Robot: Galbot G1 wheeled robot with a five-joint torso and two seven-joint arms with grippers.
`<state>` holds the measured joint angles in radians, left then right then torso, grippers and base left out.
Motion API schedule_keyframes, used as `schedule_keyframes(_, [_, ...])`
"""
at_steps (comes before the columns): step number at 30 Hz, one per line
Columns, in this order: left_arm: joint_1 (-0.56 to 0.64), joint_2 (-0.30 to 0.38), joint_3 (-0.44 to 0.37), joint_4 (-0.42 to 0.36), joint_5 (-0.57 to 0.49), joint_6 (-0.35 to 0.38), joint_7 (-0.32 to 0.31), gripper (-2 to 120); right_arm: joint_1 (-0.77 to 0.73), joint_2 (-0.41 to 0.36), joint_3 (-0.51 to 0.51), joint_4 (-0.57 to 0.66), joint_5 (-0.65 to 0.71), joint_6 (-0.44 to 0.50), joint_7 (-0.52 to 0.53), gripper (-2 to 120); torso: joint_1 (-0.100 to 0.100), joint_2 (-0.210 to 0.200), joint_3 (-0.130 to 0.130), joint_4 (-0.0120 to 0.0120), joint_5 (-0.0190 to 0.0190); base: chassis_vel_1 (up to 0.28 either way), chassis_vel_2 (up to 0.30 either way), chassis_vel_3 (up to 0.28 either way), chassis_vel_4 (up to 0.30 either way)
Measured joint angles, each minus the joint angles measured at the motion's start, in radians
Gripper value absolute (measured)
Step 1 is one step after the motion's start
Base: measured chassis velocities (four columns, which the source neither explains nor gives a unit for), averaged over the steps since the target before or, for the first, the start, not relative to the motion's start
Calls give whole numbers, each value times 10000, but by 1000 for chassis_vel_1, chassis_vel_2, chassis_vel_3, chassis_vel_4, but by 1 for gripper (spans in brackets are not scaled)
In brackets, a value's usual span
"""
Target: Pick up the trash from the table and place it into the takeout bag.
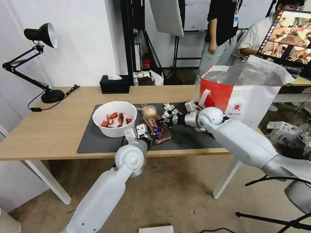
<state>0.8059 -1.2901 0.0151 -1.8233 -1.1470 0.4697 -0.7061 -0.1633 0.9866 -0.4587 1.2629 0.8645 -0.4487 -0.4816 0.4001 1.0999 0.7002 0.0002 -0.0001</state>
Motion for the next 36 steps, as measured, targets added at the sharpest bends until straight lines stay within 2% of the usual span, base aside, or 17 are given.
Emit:
schedule_keyframes(4, [23, 111, -36, -245, -162, -85, -249, 0, -315, -467, 427, 847, 527, 19, 717, 0, 2, 0, -1, 1, 1, 0, 0, 0, 0])
schedule_keyframes(6, [135, 356, -97, -643, -274, -266, -377, 0, -956, -1235, 1059, 1923, 778, 175, 1417, 5, 0, 1, -2, -1, 0, 0, 0, 0, 0])
schedule_keyframes(7, [135, 356, -97, -643, -274, -266, -377, 0, -956, -1235, 1059, 1923, 778, 175, 1417, 5, 0, 1, -2, -1, 0, 0, 0, 0, 0])
schedule_keyframes(11, [359, 822, -208, -1292, -406, -468, -447, 0, -2752, -2409, 2341, 3689, 681, 1224, 2904, 25, -1, 1, -2, -4, 3, 0, 0, 0, 0])
schedule_keyframes(12, [359, 822, -208, -1292, -406, -468, -447, 0, -2752, -2409, 2341, 3689, 681, 1224, 2904, 25, -1, 1, -2, -4, 3, 0, 0, 0, 0])
schedule_keyframes(14, [477, 1016, -306, -1607, -491, -513, -450, 0, -4191, -2792, 3425, 4748, 622, 1517, 3562, 34, -1, 2, -2, -1, 2, 0, 0, 0, 0])
schedule_keyframes(15, [477, 1016, -306, -1607, -491, -513, -450, 0, -4191, -2792, 3425, 4748, 622, 1517, 3562, 34, -1, 2, -2, -1, 2, 0, 0, 0, 0])
schedule_keyframes(16, [538, 1082, -364, -1742, -539, -521, -451, 0, -4900, -2921, 3896, 5181, 555, 1620, 3796, 39, -2, 2, -3, -1, 1, 0, 0, 0, 0])
schedule_keyframes(19, [752, 1194, -597, -2143, -607, -560, -460, 0, -6465, -3205, 4840, 6150, 283, 2022, 4430, 50, -2, 2, -4, -12, 4, 0, 0, 0, 0])
schedule_keyframes(20, [963, 1263, -784, -2411, -627, -574, -463, 0, -6981, -3250, 5151, 6469, 91, 2235, 4642, 57, -3, 3, -4, -9, -3, 0, 0, 0, 0])
schedule_keyframes(22, [1127, 1342, -915, -2629, -645, -583, -470, 0, -7295, -3247, 5356, 6633, -49, 2358, 4722, 59, -3, 2, -4, -6, 0, 0, 0, 0, 0])
schedule_keyframes(24, [1509, 1561, -1175, -3220, -725, -617, -458, 0, -8322, -3169, 6067, 7080, -594, 2626, 4826, 70, -2, 2, -3, 8, -1, 0, 0, 0, 0])
schedule_keyframes(27, [1730, 1722, -1327, -3647, -815, -686, -436, 0, -9183, -3131, 6516, 7401, -974, 2868, 4850, 76, -2, 2, -4, 2, -3, 0, 0, 0, 0])
schedule_keyframes(28, [2097, 1888, -1710, -4216, -893, -777, -368, 0, -9953, -3095, 6696, 7607, -1427, 3324, 4866, 84, -2, 3, -5, -11, 0, 0, 0, 0, 0])
schedule_keyframes(29, [2322, 2016, -2009, -4555, -956, -811, -302, 0, -10360, -3021, 6773, 7711, -1724, 3614, 4856, 89, -4, 3, -4, -2, 2, 0, 0, 0, 0])
schedule_keyframes(33, [2390, 2412, -2322, -4959, -996, -873, -61, 0, -11333, -2799, 7063, 8010, -2234, 4161, 4854, 97, -4, 3, -4, 5, -2, 0, 0, 0, 0])
schedule_keyframes(36, [1621, 3182, -2224, -5136, -966, -904, 250, 0, -12734, -2268, 7590, 8414, -3116, 4907, 5010, 100, -4, 3, -3, -1, -2, 0, 0, 0, 0])
